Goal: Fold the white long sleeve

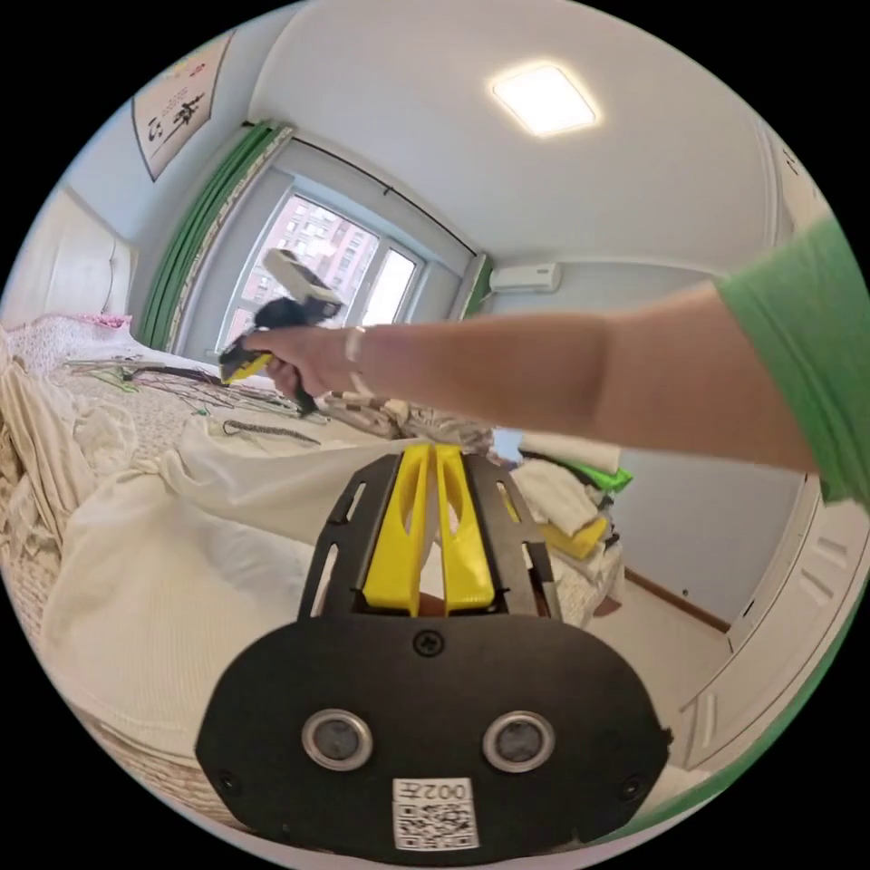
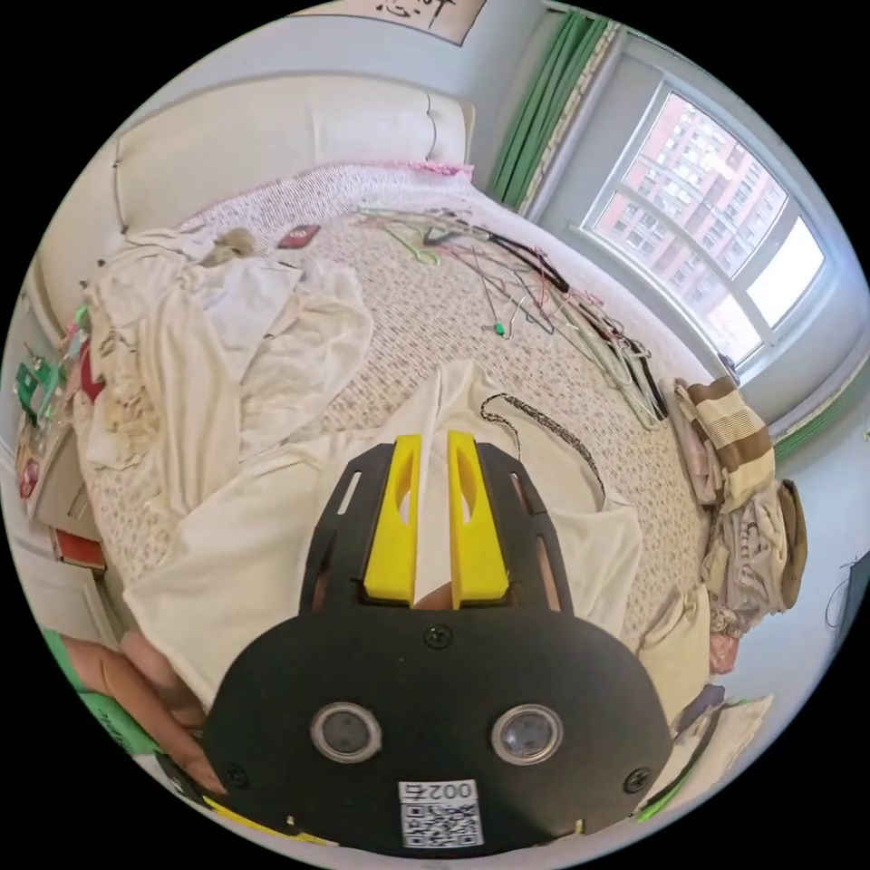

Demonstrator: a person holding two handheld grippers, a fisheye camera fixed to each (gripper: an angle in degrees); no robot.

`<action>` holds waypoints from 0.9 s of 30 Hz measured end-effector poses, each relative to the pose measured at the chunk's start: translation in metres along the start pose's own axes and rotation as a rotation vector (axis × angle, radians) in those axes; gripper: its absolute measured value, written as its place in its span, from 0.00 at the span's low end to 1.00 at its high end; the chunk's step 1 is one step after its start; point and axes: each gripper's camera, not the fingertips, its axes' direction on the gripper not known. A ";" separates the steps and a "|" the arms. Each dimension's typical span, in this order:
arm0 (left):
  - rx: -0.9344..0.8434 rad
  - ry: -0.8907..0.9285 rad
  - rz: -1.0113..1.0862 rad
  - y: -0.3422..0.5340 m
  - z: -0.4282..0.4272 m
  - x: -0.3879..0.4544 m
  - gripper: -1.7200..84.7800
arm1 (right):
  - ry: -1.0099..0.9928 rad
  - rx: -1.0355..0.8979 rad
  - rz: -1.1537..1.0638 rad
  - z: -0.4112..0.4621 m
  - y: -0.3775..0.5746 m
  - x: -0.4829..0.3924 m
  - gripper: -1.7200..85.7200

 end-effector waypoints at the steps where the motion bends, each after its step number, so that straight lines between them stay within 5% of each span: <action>1: -0.023 0.017 0.032 0.013 0.006 -0.002 0.01 | 0.003 -0.017 0.010 0.010 -0.009 0.002 0.08; 12: -0.156 0.199 -0.018 0.056 0.047 -0.038 0.01 | 0.078 -0.104 0.195 0.079 -0.098 0.021 0.06; 27: -0.080 0.356 0.045 0.051 0.096 -0.079 0.01 | 0.259 0.024 0.127 -0.021 -0.114 0.102 0.01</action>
